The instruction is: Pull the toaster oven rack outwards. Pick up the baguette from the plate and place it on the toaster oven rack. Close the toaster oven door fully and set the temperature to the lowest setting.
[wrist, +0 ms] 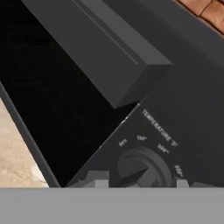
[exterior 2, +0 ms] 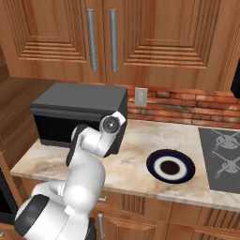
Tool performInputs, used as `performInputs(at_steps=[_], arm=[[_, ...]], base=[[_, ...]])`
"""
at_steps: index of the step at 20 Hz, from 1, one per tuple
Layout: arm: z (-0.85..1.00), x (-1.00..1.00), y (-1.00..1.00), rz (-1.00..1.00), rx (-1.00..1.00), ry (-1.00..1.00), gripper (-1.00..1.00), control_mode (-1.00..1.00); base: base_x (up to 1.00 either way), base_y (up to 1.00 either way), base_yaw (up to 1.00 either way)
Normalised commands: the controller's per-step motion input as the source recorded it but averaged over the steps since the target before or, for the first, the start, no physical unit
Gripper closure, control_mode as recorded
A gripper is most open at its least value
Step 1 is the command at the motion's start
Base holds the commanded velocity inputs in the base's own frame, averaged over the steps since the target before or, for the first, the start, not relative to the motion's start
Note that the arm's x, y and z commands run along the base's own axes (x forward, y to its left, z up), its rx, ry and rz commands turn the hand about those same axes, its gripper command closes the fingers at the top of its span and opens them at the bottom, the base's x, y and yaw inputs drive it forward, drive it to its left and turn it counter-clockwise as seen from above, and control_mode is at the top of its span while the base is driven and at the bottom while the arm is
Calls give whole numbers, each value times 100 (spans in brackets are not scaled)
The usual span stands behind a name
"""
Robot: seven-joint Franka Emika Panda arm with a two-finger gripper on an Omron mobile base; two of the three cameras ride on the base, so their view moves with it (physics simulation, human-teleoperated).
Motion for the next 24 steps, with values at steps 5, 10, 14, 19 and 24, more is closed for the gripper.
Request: performInputs(at_steps=[5, 10, 14, 19, 24], arm=[[0, 0, 0, 47, -42, -20, 100, -100], [0, 0, -1, 48, -42, -22, 100, -100], [-6, 3, -3, 49, -44, -13, 100, -100], [-23, 12, 0, 45, -46, 0, 100, -100], [-16, 9, 0, 42, -49, 0, 100, -100]], base=[[0, 0, 0], [0, 0, 0], [0, 0, 0], [0, 0, 0], [0, 0, 0]])
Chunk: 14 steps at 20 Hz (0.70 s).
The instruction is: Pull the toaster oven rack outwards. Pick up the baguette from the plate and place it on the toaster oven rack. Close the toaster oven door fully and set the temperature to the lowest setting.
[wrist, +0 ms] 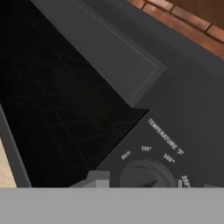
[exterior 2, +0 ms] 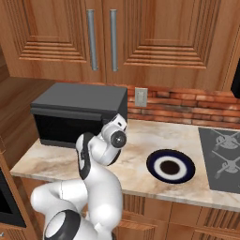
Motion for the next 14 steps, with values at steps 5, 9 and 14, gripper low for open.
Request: performInputs(at_steps=[5, 9, 14], arm=[[-7, 6, -10, 43, -49, 0, 100, -100], [-1, 2, -9, 46, -52, 0, 100, -100], [0, 0, -7, 48, -60, -3, 100, -100]], base=[[0, 0, 0], [0, 0, 0], [0, 0, 0]])
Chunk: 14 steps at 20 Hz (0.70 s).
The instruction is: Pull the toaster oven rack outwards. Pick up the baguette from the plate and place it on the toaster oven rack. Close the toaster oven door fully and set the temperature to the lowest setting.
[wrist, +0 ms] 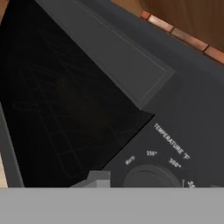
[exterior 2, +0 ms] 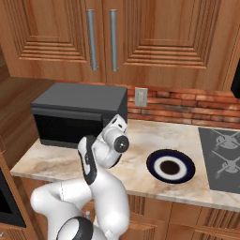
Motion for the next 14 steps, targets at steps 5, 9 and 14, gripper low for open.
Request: performInputs(at_steps=[5, 9, 14], arm=[[0, 0, -7, 46, -66, -3, 100, -100], [0, 0, -4, 44, -71, -2, 100, -100], [12, -9, 0, 43, -72, -10, 100, -100]], base=[[0, 0, 0], [0, 0, 0], [0, 0, 0]])
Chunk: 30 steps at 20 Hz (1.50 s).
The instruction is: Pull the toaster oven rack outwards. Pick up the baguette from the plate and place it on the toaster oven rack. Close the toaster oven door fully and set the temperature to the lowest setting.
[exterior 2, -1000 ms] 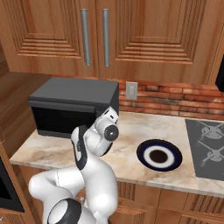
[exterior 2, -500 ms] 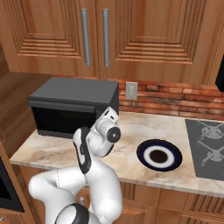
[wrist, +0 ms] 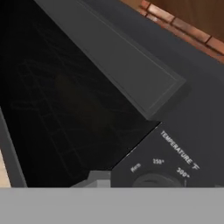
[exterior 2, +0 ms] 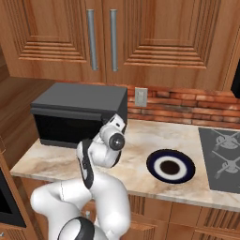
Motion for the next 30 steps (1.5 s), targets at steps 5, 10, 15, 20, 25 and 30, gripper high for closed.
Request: performInputs(at_steps=[5, 10, 15, 20, 25, 30], arm=[[41, -50, -9, 41, -66, -19, 100, -100], [44, -78, -42, 35, -56, -20, 100, -100], [45, -91, -62, 28, -44, -22, 100, -100], [38, -89, -47, 28, -39, -25, 100, -100], [42, -98, -48, 28, -35, -30, 100, -100], [36, -100, -30, 26, -21, -36, 100, -100]], base=[[0, 0, 0], [0, 0, 0], [0, 0, 0], [0, 0, 0], [0, 0, 0], [0, 0, 0]])
